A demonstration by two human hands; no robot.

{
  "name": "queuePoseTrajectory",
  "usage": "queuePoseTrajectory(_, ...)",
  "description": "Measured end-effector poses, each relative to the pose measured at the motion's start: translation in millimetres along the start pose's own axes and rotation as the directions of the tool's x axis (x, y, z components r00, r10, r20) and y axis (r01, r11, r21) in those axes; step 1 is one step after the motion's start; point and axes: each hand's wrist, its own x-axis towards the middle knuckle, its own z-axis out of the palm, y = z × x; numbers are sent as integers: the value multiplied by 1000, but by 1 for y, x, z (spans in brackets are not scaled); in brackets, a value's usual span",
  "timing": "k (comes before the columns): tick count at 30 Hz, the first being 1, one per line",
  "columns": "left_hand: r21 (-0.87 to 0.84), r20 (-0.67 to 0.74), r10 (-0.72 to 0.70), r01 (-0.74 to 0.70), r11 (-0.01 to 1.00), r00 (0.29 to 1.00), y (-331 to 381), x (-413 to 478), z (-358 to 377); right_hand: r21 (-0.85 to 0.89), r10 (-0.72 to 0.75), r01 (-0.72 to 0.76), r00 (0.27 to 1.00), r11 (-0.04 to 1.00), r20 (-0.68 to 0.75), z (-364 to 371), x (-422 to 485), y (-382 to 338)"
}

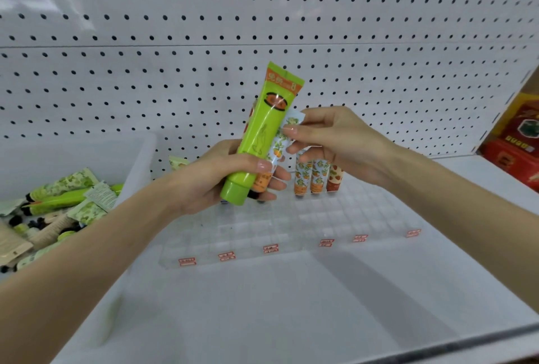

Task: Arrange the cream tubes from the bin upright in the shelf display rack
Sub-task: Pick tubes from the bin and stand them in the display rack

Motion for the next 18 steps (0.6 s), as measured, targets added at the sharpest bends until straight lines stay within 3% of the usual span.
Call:
queuePoseTrajectory(5,-116,9,-10,11,993,1000,-2,1,-5,34,-7,10,997,999,-77,-4,-5,-1)
queuePoseTrajectory(9,-172,-234,-27,-14,985,972,0,4,-10,-32,-47,42,985,999,-167,-29,-13,-12)
queuePoseTrajectory(12,-214,-344,-29,-49,976,938,4,3,-11,-198,-53,4,968,980,-244,-49,-18,-7)
queuePoseTrajectory(18,-214,-334,-20,-55,975,942,2,6,-8,-577,-127,-106,929,810,-348,-52,-19,37)
